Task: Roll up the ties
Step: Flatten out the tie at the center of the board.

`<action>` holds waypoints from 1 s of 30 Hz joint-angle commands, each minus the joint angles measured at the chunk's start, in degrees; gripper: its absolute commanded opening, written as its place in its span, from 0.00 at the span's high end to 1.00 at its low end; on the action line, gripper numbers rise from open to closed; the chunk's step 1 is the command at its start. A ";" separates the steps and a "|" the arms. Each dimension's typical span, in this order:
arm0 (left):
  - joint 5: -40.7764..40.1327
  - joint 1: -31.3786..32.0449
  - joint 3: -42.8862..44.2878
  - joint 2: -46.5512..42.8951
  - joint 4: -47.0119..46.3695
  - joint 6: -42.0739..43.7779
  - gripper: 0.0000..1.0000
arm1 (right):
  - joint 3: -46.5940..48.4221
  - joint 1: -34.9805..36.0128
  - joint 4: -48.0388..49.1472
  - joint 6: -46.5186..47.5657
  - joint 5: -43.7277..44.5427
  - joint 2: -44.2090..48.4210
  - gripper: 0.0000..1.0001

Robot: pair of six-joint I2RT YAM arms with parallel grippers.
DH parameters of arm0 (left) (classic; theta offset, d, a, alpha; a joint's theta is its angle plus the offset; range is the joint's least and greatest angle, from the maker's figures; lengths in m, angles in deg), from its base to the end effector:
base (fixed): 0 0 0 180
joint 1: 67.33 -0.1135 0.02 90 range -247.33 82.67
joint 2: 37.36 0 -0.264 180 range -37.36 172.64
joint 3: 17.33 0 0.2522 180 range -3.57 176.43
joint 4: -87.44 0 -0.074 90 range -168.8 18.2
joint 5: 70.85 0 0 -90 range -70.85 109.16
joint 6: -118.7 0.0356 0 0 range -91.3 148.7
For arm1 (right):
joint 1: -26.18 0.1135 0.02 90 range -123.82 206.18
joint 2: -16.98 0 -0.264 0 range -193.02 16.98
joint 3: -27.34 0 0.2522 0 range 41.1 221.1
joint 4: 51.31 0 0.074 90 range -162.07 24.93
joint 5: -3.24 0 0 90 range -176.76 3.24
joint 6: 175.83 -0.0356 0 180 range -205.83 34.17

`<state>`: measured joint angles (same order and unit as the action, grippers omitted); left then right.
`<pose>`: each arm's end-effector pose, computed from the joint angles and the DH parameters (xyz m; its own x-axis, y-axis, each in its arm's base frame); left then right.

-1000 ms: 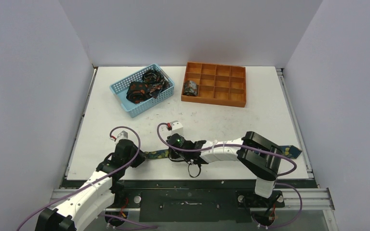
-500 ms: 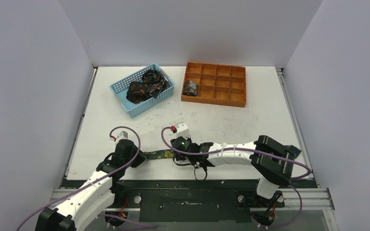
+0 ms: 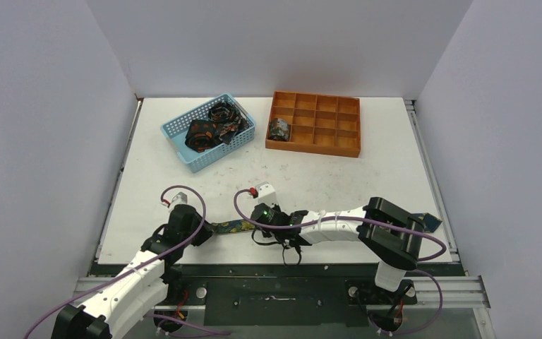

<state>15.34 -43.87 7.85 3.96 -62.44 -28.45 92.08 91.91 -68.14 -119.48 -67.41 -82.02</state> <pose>0.1291 -0.0534 0.1386 -0.6578 -0.6283 -0.4154 -0.3642 0.7481 -0.5548 0.1494 0.3027 0.1486 -0.6955 -0.2705 -0.6657 -0.4676 0.8738 0.1334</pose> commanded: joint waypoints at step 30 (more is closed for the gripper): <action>-0.34 -0.28 2.32 -1.05 -0.11 0.98 1.00 | 2.53 0.79 5.56 2.08 -3.02 5.95 0.89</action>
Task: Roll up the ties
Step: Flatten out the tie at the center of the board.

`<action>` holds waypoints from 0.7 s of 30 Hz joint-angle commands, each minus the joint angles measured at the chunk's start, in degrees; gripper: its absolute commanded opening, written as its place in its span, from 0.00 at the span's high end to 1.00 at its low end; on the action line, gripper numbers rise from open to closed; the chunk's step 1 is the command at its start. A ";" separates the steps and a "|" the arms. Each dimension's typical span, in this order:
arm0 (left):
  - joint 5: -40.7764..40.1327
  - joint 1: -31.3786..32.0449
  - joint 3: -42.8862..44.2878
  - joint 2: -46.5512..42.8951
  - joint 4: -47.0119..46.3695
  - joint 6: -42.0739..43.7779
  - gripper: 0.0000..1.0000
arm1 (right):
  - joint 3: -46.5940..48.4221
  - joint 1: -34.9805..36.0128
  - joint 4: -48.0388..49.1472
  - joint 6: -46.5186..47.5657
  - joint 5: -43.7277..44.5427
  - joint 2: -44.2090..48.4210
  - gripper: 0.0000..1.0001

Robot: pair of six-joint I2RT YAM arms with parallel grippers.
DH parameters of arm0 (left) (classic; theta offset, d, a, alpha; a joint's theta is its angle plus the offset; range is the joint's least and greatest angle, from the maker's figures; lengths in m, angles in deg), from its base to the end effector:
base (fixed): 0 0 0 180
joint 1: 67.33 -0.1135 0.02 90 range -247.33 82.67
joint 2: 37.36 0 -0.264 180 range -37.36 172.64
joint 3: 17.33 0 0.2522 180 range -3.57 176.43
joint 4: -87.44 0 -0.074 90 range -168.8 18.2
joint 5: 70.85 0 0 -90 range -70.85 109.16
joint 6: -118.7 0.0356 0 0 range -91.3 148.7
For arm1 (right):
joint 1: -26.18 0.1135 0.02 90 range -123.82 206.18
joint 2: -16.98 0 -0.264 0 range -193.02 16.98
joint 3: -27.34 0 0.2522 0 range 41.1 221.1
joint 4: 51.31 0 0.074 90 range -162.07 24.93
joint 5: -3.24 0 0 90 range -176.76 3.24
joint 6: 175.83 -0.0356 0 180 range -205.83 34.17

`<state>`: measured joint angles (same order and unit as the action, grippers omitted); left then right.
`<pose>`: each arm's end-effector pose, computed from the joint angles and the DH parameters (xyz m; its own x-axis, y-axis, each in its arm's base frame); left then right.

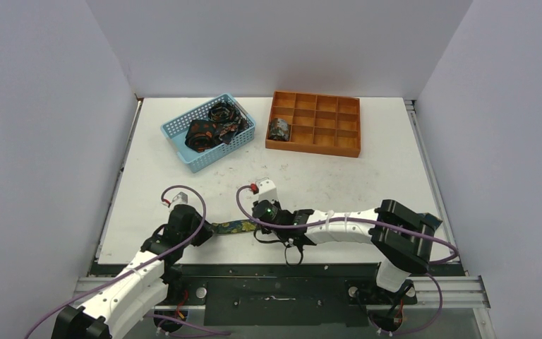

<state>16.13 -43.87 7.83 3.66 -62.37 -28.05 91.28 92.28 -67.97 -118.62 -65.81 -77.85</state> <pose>0.1287 -0.0538 0.1390 -0.6665 -0.6211 -0.4123 -0.3527 0.7499 -0.5596 0.1458 0.2975 0.1680 -0.6608 -0.2427 -0.7103 -0.4737 0.8689 0.1437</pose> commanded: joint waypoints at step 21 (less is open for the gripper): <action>0.14 -0.21 5.41 -1.67 2.53 1.73 1.00 | 5.99 -0.28 5.32 -0.20 -14.08 -12.91 0.95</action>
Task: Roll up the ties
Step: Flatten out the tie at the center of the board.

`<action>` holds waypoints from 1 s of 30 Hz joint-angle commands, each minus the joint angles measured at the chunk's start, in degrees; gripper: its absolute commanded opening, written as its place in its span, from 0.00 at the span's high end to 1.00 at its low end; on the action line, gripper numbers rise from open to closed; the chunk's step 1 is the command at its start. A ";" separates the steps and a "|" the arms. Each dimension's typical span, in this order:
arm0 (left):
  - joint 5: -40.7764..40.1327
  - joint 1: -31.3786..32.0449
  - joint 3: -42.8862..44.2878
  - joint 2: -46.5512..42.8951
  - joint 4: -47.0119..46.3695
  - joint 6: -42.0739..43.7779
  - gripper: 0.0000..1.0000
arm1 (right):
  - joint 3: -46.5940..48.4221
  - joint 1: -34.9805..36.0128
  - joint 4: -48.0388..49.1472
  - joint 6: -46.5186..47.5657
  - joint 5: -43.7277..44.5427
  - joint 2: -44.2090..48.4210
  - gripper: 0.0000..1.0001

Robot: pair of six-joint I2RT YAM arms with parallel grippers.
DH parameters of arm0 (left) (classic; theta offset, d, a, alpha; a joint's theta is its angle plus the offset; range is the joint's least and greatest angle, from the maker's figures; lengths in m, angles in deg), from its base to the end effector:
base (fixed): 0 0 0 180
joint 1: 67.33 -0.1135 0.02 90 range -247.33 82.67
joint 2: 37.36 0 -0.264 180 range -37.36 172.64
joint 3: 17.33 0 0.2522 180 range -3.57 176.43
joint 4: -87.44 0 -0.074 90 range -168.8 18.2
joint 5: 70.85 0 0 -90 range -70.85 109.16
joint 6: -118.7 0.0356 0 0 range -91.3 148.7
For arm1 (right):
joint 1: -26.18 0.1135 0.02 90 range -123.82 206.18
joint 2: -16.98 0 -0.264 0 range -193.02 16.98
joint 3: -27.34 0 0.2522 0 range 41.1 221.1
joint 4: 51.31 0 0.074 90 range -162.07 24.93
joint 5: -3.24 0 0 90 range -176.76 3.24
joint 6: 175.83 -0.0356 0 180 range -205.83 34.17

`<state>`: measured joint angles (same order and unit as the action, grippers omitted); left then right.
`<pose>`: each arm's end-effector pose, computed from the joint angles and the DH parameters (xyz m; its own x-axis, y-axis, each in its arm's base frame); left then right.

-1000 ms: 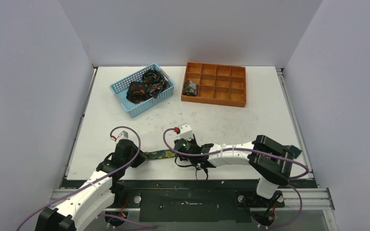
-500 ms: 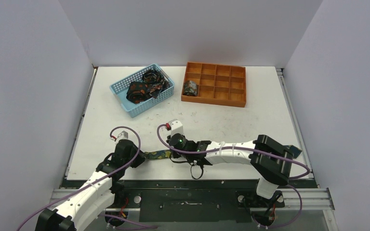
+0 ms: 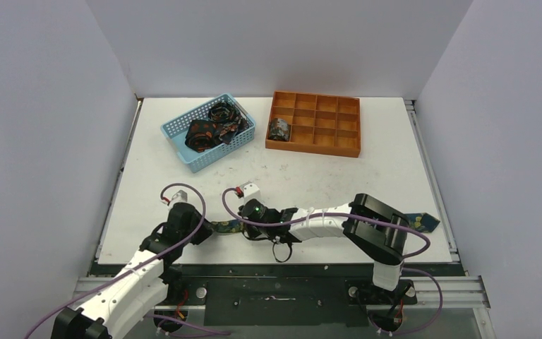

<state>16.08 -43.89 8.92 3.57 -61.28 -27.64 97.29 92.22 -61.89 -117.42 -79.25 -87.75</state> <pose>0.1298 -0.0542 0.1438 -0.6677 -0.6164 -0.4173 -0.3477 0.7540 -0.5573 0.1549 0.3372 0.1472 -0.7012 -0.2990 -0.6472 -0.5886 0.7551 0.2889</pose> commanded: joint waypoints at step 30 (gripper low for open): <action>-5.76 12.19 17.79 8.72 -0.09 6.35 1.00 | 0.97 -5.64 23.96 -12.79 -18.37 -18.70 0.95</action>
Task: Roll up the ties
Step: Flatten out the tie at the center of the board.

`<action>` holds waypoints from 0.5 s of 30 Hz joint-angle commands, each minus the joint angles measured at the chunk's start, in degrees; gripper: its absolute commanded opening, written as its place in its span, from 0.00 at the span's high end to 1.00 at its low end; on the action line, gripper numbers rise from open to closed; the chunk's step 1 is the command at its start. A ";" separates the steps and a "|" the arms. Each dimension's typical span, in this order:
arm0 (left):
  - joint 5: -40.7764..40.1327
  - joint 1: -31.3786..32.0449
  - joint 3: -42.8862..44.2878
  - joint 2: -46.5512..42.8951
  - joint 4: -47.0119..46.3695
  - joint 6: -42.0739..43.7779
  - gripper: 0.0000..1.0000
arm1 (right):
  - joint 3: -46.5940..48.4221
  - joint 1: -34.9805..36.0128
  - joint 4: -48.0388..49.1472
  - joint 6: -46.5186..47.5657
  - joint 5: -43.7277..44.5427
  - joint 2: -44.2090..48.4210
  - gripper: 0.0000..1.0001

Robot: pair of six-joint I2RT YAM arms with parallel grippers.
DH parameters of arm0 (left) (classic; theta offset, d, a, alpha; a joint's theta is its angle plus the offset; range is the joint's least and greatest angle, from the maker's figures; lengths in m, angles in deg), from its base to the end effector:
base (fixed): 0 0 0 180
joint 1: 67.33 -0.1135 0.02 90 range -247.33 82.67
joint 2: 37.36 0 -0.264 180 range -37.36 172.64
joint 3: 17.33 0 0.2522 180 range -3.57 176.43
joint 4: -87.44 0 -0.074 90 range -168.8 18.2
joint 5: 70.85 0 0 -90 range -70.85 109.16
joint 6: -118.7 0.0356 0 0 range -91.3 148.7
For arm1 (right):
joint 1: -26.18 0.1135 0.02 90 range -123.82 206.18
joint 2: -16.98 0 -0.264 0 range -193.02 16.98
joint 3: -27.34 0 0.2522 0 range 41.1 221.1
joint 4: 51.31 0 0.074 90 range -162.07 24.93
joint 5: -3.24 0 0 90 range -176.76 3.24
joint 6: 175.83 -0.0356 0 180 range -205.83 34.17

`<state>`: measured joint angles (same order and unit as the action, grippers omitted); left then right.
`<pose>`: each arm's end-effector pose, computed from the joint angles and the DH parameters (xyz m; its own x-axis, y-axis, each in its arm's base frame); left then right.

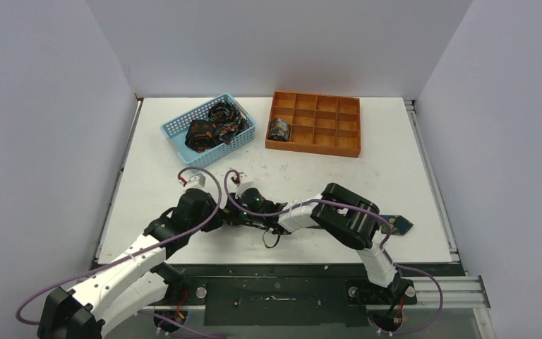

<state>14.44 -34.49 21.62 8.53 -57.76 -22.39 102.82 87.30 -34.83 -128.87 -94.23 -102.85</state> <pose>0.1430 -0.0888 0.1997 -0.7318 -0.4507 -0.5112 -0.1281 0.8277 -0.5463 0.2028 0.3773 0.1151 -0.7955 -0.0410 -0.6046 -0.5210 0.5558 0.6478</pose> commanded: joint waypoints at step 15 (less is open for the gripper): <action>-17.29 2.84 11.65 7.38 4.96 8.17 1.00 | -5.40 -2.79 -8.07 -1.51 0.66 6.72 0.63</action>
<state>0.63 -31.78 30.23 15.11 -53.04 -16.30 97.13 85.35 -33.21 -131.85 -95.87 -98.31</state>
